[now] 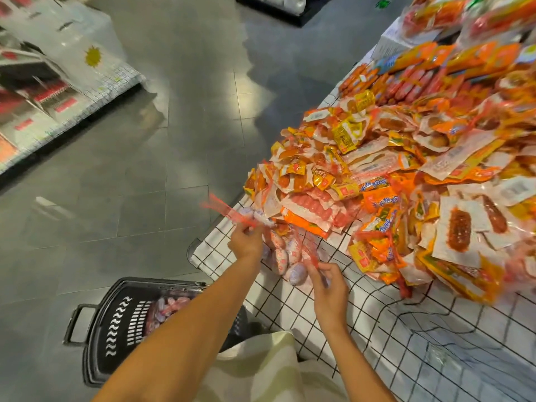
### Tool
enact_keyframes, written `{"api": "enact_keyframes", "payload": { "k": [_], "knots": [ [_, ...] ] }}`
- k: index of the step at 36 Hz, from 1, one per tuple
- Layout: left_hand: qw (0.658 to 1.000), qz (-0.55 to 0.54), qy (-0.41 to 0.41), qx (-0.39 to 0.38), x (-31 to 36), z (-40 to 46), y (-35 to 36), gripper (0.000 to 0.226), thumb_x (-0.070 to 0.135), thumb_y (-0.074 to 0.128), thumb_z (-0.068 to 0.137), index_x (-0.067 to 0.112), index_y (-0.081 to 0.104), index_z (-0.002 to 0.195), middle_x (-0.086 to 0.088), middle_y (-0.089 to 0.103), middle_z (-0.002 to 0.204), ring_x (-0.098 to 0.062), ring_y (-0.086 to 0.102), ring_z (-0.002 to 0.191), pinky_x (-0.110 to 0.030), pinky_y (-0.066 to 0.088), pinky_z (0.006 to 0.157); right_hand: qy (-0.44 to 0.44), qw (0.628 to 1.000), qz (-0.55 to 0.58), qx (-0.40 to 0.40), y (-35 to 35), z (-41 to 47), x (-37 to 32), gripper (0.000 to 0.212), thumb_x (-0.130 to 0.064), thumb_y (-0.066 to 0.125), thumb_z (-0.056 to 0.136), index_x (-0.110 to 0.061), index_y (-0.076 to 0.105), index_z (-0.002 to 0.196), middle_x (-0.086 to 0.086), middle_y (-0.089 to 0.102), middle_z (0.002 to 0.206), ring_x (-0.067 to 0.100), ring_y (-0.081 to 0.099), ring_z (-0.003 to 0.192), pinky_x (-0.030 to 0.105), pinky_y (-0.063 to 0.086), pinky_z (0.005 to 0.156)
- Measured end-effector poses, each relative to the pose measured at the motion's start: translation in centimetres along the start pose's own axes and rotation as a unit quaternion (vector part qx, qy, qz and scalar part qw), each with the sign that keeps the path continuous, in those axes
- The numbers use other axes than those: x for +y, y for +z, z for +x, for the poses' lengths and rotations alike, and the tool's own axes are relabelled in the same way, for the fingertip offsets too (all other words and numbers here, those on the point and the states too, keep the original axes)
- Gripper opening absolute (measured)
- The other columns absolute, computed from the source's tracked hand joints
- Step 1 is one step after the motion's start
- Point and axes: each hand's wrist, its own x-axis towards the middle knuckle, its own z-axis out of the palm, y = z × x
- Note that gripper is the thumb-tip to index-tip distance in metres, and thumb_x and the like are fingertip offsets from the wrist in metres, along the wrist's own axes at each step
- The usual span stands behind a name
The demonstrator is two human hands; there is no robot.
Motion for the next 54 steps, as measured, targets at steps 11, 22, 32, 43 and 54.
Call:
{"api": "enact_keyframes", "payload": {
  "k": [11, 22, 32, 43, 54],
  "knots": [
    [0.994, -0.039, 0.106, 0.001, -1.1, -2.0, -2.2, 0.024, 0.02, 0.066, 0.096, -0.001, 0.072, 0.085, -0.011, 0.069, 0.078, -0.012, 0.058, 0.075, -0.014, 0.046, 0.066, 0.006, 0.997, 0.072, 0.001, 0.0, 0.0, -0.5, 0.009, -0.012, 0.06, 0.1, -0.018, 0.059, 0.094, -0.018, 0.077, 0.098, -0.004, 0.07, 0.099, 0.01, 0.053, 0.078],
    [0.972, -0.035, 0.228, 0.037, -3.4, -6.0, -5.6, 0.024, 0.01, 0.064, 0.097, 0.015, 0.073, 0.119, 0.007, 0.073, 0.119, -0.005, 0.064, 0.117, -0.02, 0.05, 0.098, -0.011, 0.999, 0.036, 0.018, 0.0, -0.9, -1.6, 0.036, -0.02, 0.055, 0.102, -0.054, 0.055, 0.09, -0.012, 0.072, 0.101, -0.007, 0.069, 0.097, 0.011, 0.054, 0.072],
    [0.968, -0.067, 0.242, -0.011, -2.8, -8.0, -7.8, 0.022, 0.014, 0.062, 0.099, 0.014, 0.075, 0.116, 0.008, 0.075, 0.112, -0.011, 0.069, 0.111, -0.025, 0.054, 0.094, -0.036, 0.996, 0.077, 0.009, 0.6, -1.4, -2.4, 0.003, -0.033, 0.054, 0.102, -0.033, 0.054, 0.099, 0.0, 0.078, 0.104, 0.011, 0.074, 0.103, 0.016, 0.056, 0.078],
    [0.969, -0.135, 0.194, 0.074, -4.3, -9.2, -17.2, 0.019, 0.025, 0.059, 0.1, 0.024, 0.077, 0.105, 0.005, 0.077, 0.103, -0.01, 0.07, 0.1, -0.019, 0.053, 0.088, -0.059, 0.995, 0.075, -0.02, 4.2, -6.0, -6.7, 0.02, -0.036, 0.05, 0.105, -0.019, 0.049, 0.094, -0.009, 0.079, 0.087, 0.007, 0.075, 0.082, 0.016, 0.058, 0.066],
    [0.954, -0.192, 0.137, 0.184, -9.9, -9.2, -33.3, 0.02, 0.027, 0.061, 0.098, 0.017, 0.077, 0.103, 0.005, 0.078, 0.097, -0.007, 0.072, 0.093, -0.019, 0.055, 0.083, -0.054, 0.987, 0.081, -0.131, 13.5, -15.3, -8.9, 0.013, -0.03, 0.056, 0.102, -0.02, 0.052, 0.095, 0.003, 0.08, 0.088, 0.018, 0.077, 0.089, 0.02, 0.06, 0.071]
  ]
}}
